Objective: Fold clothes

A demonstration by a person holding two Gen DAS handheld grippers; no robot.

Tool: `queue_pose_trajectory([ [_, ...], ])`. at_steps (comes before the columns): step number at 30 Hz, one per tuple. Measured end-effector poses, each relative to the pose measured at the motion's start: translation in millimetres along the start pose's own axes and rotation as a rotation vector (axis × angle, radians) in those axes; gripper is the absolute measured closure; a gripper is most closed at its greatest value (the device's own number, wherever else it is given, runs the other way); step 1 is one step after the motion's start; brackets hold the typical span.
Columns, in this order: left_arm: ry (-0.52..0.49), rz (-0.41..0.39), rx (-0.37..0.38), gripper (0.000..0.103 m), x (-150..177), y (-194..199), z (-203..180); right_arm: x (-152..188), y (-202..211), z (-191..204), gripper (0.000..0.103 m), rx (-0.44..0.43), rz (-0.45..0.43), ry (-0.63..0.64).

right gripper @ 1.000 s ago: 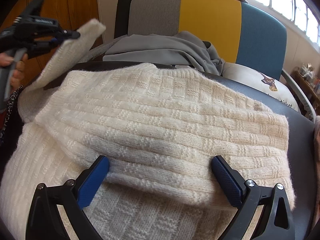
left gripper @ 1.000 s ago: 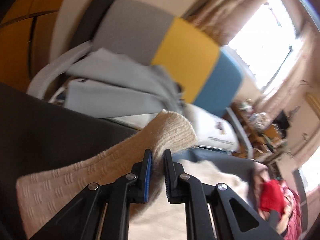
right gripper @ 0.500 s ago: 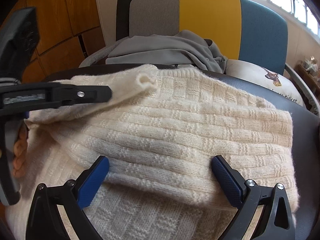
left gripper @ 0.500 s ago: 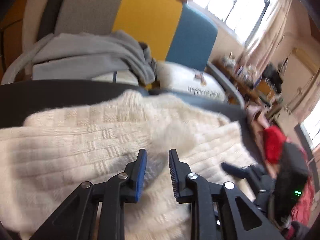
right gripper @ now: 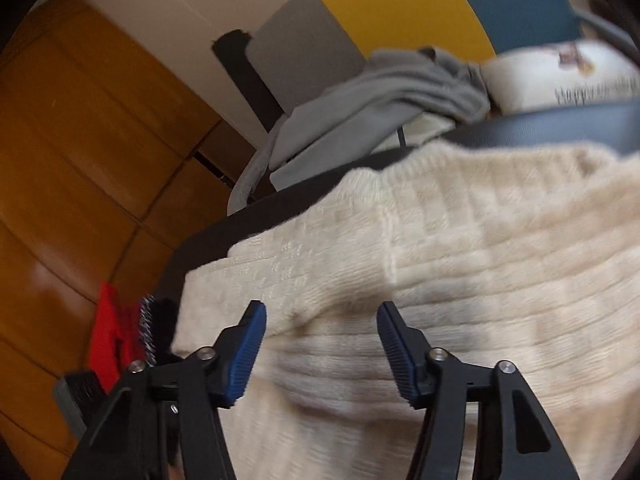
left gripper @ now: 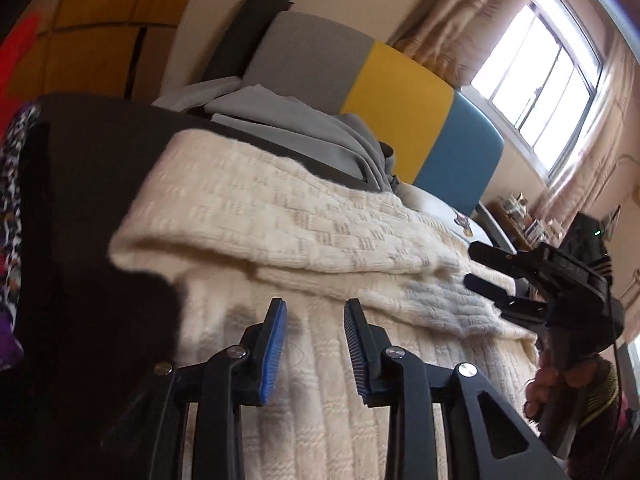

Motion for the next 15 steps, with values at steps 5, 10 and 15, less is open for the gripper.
queue_pose_trajectory([
  [5,0.111,0.058,0.060,0.070,8,-15,25,-1,-25,-6,0.049,-0.094,-0.014,-0.176],
  [10,0.099,0.053,0.063,0.070,9,-15,24,-8,-40,-2,0.049,-0.108,-0.047,-0.251],
  [15,0.132,0.041,0.099,0.070,10,-12,30,-13,-54,2,0.095,0.017,-0.067,-0.230],
])
Point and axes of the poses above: each gripper's, at about its wrist camera, not at the fingertips, and y roughly against the way its jaws point, z to its left, x to its underside, the point moved 6 cm from there along -y, roughly the way its jaws point, and after that the axes turned 9 degrees about z, right-handed, at the moved point
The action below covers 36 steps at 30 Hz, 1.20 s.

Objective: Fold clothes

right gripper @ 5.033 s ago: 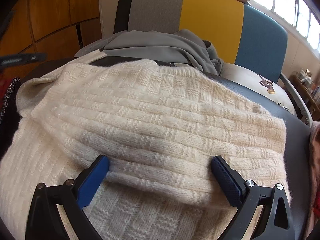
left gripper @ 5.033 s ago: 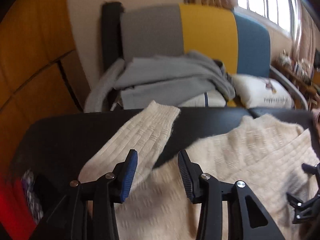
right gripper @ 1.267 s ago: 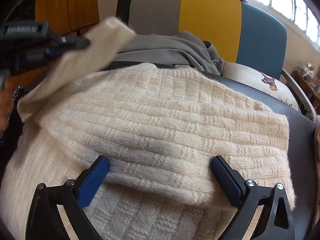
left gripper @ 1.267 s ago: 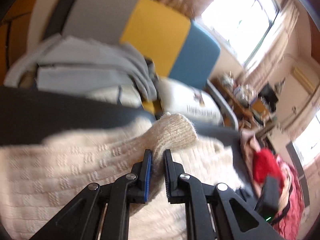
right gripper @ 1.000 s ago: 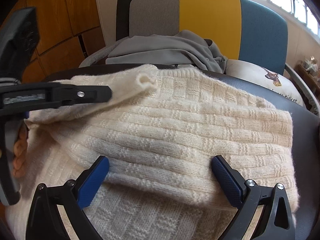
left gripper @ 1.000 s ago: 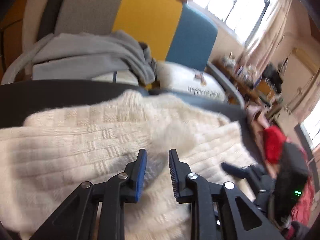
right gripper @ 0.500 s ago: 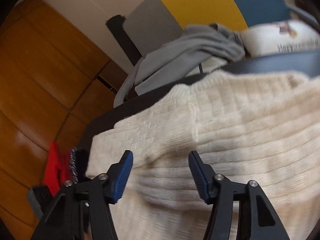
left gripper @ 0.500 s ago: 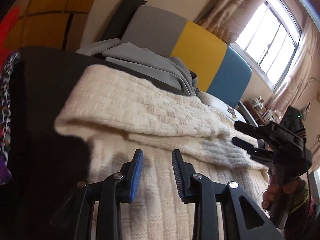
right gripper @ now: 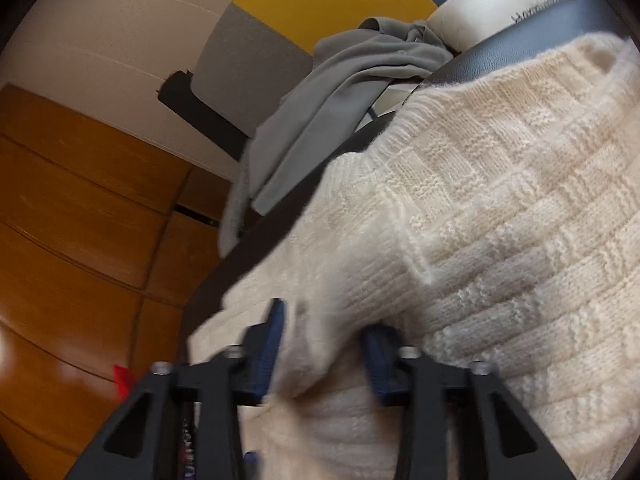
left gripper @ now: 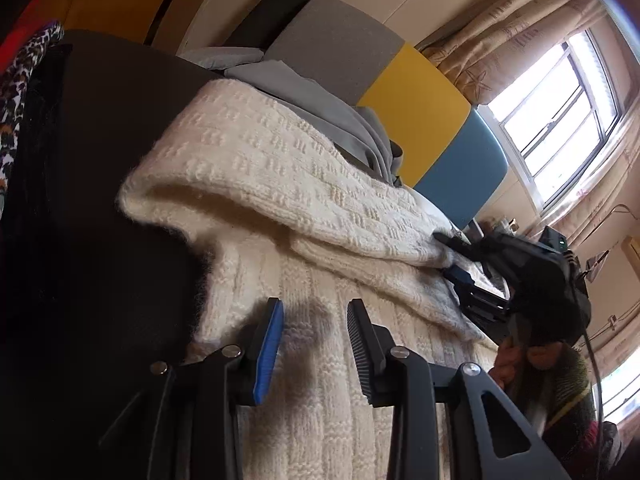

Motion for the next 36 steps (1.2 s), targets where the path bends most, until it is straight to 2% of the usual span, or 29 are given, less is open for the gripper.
queue_pose_trajectory([
  [2,0.031,-0.021,0.012,0.070,-1,5,5,-5,2,5,0.095,0.037,-0.001,0.039],
  [5,0.080,-0.034,0.051,0.068,-4,9,14,-13,23,39,0.095,0.087,-0.033,0.229],
  [9,0.086,-0.024,0.041,0.068,-4,6,17,-24,67,91,0.095,0.091,-0.104,0.424],
  [14,0.081,-0.028,-0.005,0.066,-16,9,16,-37,114,109,0.095,0.083,-0.167,0.494],
  [17,0.048,-0.041,-0.038,0.065,-25,9,12,-45,133,91,0.095,0.089,-0.181,0.454],
  [21,0.054,-0.012,-0.054,0.065,-23,2,17,-50,159,48,0.095,0.119,-0.206,0.372],
  [24,0.076,-0.021,-0.029,0.065,-22,4,20,-45,166,-3,0.095,0.151,-0.193,0.272],
  [28,0.056,-0.020,-0.047,0.065,-19,3,18,-33,163,-66,0.095,0.173,-0.167,0.128],
  [32,0.051,-0.017,-0.053,0.065,-18,2,18,-22,161,-105,0.095,0.156,-0.165,0.049],
  [36,0.054,-0.017,-0.050,0.065,-18,2,19,-18,161,-119,0.094,0.106,-0.149,0.023],
])
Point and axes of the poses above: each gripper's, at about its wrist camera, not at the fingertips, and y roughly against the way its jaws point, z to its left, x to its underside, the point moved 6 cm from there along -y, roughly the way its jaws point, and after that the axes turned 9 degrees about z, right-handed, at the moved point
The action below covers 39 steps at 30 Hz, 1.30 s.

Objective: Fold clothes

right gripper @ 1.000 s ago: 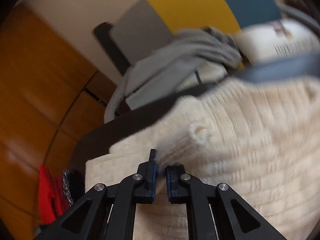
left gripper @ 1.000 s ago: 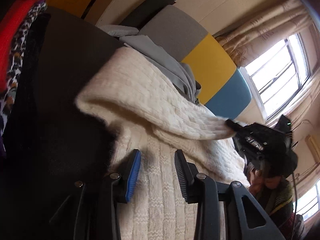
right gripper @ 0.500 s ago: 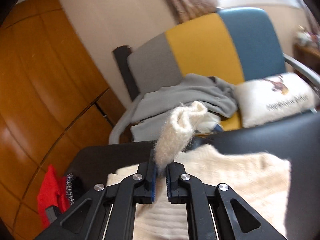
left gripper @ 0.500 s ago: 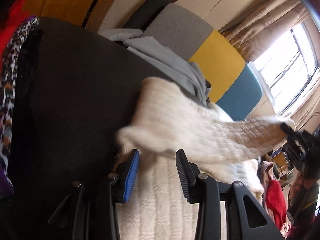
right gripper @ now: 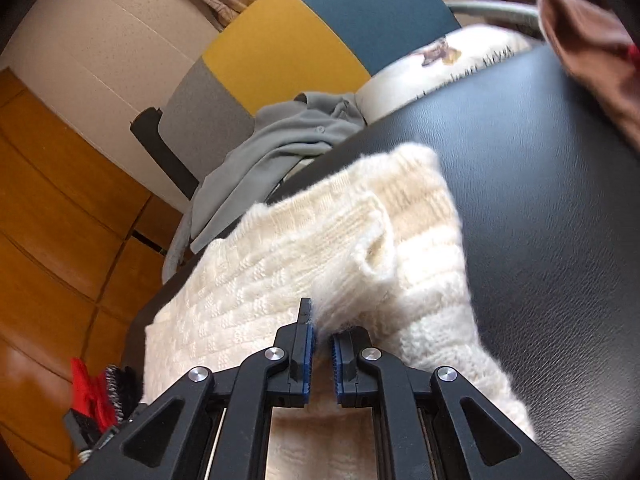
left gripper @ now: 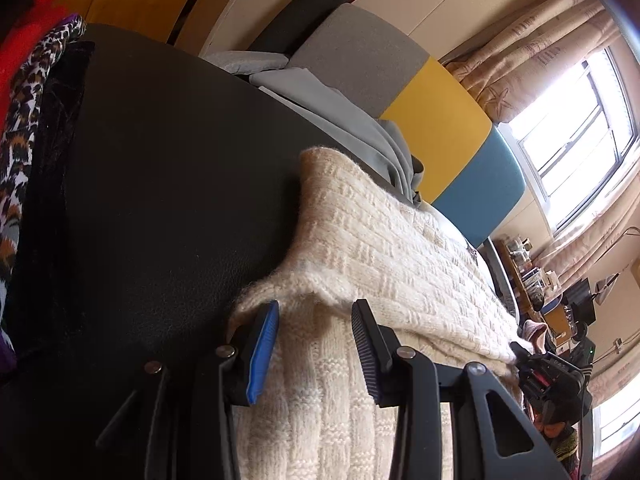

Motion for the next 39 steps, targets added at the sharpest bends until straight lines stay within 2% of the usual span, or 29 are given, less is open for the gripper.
queue_pose_trajectory([
  [4,-0.017,0.012,-0.023,0.065,0,4,-5,-2,4,-4,0.086,-0.084,-0.004,-0.055],
  [7,-0.069,-0.003,-0.037,0.065,-1,16,-18,-5,12,-10,0.086,-0.077,-0.032,-0.078],
  [12,-0.242,-0.069,-0.037,0.065,-9,40,-63,-7,27,-4,0.091,-0.015,-0.039,-0.003],
  [16,-0.351,-0.054,-0.097,0.065,-21,28,-82,-4,42,5,0.093,0.014,-0.061,0.064],
  [19,-0.348,0.013,-0.159,0.064,-22,6,-71,4,43,1,0.093,0.086,-0.042,0.088],
  [21,-0.327,0.059,-0.202,0.064,-16,-8,-57,11,37,-14,0.100,0.133,-0.005,0.082],
  [23,-0.313,0.094,-0.207,0.064,-6,-18,-47,14,38,-21,0.103,0.171,-0.006,0.086],
  [25,-0.311,0.084,-0.189,0.064,-3,-15,-45,13,45,-16,0.103,0.214,-0.033,0.122],
  [28,-0.314,0.056,-0.180,0.064,-5,-7,-48,6,49,10,0.092,0.212,-0.044,0.211],
  [30,-0.338,0.041,-0.169,0.064,-8,-2,-56,0,48,22,0.058,0.243,-0.047,0.236],
  [31,-0.355,0.035,-0.165,0.064,-10,-1,-60,-4,49,23,0.053,0.259,-0.063,0.235],
  [33,-0.393,0.024,-0.164,0.064,-14,0,-69,-15,46,20,0.051,0.278,-0.070,0.205],
  [36,-0.415,0.031,-0.186,0.064,-22,-8,-75,-23,25,8,0.051,0.235,0.013,0.145],
  [37,-0.415,0.036,-0.194,0.064,-25,-10,-75,-23,18,5,0.052,0.231,0.042,0.141],
  [38,-0.415,0.041,-0.203,0.064,-27,-13,-75,-22,14,5,0.064,0.221,0.060,0.151],
  [39,-0.416,0.041,-0.205,0.064,-29,-13,-75,-20,13,8,0.094,0.212,0.070,0.177],
])
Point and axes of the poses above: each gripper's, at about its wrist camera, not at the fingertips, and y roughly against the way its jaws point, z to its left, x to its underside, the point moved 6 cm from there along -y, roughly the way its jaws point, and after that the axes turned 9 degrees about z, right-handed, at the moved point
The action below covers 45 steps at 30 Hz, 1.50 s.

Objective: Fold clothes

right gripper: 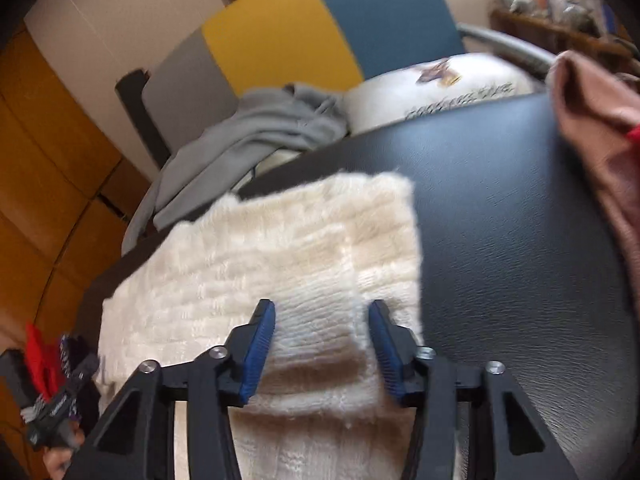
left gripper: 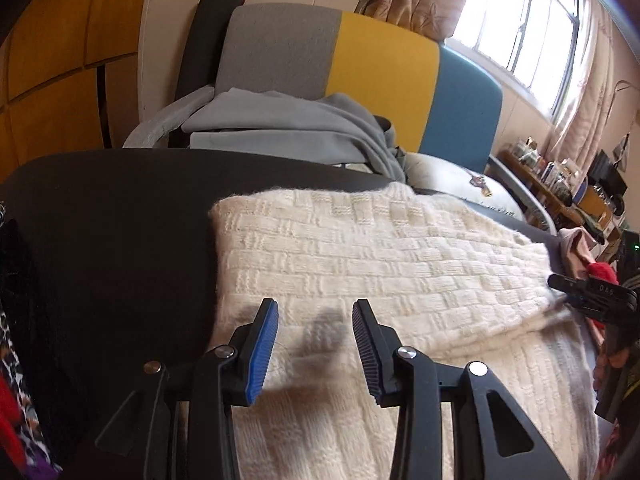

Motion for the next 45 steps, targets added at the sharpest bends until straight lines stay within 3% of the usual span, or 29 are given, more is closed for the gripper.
queue_pose_trajectory([
  [3,-0.021,-0.018,0.001,0.064,2,4,1,7,12,13,0.095,-0.011,-0.006,0.089],
  [6,0.018,0.046,0.025,0.064,15,-5,8,17,23,15,0.095,0.035,-0.010,0.150],
  [11,0.051,0.066,0.051,0.064,26,-8,14,26,11,-5,0.094,0.063,0.014,0.122],
  [14,0.051,0.033,0.070,0.064,20,4,14,19,17,-7,0.079,0.056,-0.023,0.089],
  [16,0.046,-0.013,0.072,0.064,11,15,15,13,28,2,0.074,0.094,-0.072,0.122],
  [19,0.035,-0.045,0.063,0.063,-9,18,18,5,42,31,0.057,0.097,-0.136,0.211],
  [22,0.001,-0.044,0.042,0.063,-30,6,14,8,31,74,0.052,0.081,-0.113,0.357],
  [26,-0.044,-0.020,0.009,0.060,-51,-19,7,20,-10,108,0.052,0.093,-0.029,0.443],
  [30,-0.001,0.082,-0.011,0.055,-42,-57,22,26,-42,106,0.046,0.193,-0.005,0.472],
  [33,0.081,0.046,0.064,0.055,-31,-54,34,30,-45,103,0.044,0.204,-0.019,0.479],
  [36,0.114,0.029,0.075,0.055,-25,-50,38,33,-46,103,0.043,0.210,-0.020,0.498],
  [41,0.068,0.042,0.006,0.054,-27,-48,28,31,-47,98,0.037,0.137,-0.005,0.470],
  [43,0.047,0.044,0.007,0.054,-32,-43,24,29,-46,98,0.022,0.050,0.020,0.461],
  [44,0.032,0.042,0.024,0.054,-36,-41,21,29,-46,99,0.007,-0.016,0.043,0.466],
  [45,0.011,0.037,0.049,0.054,-41,-38,17,28,-44,101,0.003,-0.072,0.063,0.468],
])
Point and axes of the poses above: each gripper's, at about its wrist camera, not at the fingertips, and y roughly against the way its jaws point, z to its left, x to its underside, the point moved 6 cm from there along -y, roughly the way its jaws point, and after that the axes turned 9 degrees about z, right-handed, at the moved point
